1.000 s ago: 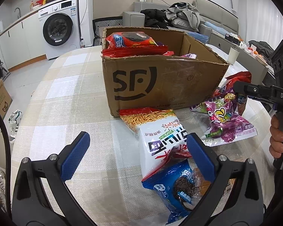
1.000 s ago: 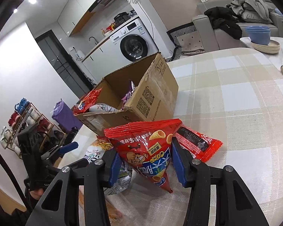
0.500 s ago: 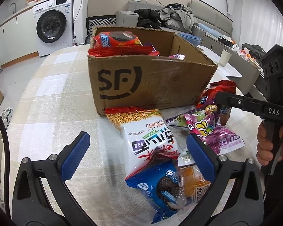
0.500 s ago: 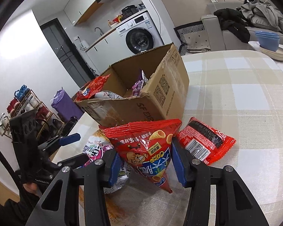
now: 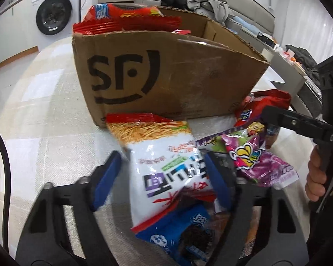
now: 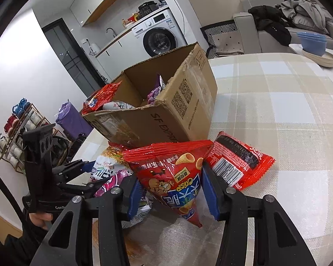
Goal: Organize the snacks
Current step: 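Lower left tool onto the white noodle bag while right tool holds the red chip bag, then lift the noodle bag with left gripper while right gripper lifts the red chip bag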
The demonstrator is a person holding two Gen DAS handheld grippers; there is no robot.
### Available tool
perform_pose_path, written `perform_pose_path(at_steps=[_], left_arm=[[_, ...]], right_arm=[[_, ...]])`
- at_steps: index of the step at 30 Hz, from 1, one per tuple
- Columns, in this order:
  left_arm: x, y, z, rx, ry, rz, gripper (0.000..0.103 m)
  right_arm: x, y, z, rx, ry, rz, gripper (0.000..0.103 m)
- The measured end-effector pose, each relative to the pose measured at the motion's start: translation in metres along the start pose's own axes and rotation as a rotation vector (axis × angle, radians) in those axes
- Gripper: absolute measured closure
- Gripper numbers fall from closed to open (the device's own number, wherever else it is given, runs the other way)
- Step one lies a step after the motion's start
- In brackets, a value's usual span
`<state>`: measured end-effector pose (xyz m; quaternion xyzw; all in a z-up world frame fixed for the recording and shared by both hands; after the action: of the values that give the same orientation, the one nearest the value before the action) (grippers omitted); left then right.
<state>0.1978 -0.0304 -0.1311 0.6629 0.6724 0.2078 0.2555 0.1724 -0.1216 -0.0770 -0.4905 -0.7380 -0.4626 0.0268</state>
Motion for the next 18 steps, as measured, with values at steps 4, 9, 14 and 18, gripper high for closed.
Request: perform_pose_path(at_steps=[4,9,14,18], left_arm=[[-0.001,0.003,0.001,-0.004,-0.003,-0.003,0.046],[-0.003,0.009,0.002,-0.011,-0.012,-0.009,0.051],[-0.002,0.012,-0.003,-0.025,-0.014,-0.015,0.053],[0.003,0.014,-0.011,-0.043,-0.020,-0.019,0.054]], right_arm=[[-0.006,0.000,-0.001,0.003,0.003,0.023,0.051],[-0.012,0.004,-0.006,-0.022,0.024,0.060,0.051],[-0.010,0.006,-0.005,-0.044,0.025,0.047,0.055],[-0.007,0.007,-0.007,-0.048,0.030,0.025,0.058]])
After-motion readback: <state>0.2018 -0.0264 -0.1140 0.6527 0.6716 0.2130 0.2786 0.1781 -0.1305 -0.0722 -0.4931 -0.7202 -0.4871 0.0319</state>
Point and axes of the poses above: each gripper's, at about its wrist camera, not at the fingertips, and z roughly the way its jaws point, x to its left, y to its top, the point moved 10 cm from there along z, roughly the way its jaws point, and after that the axes turned 8 degrees about y, right-handed, at the moved point
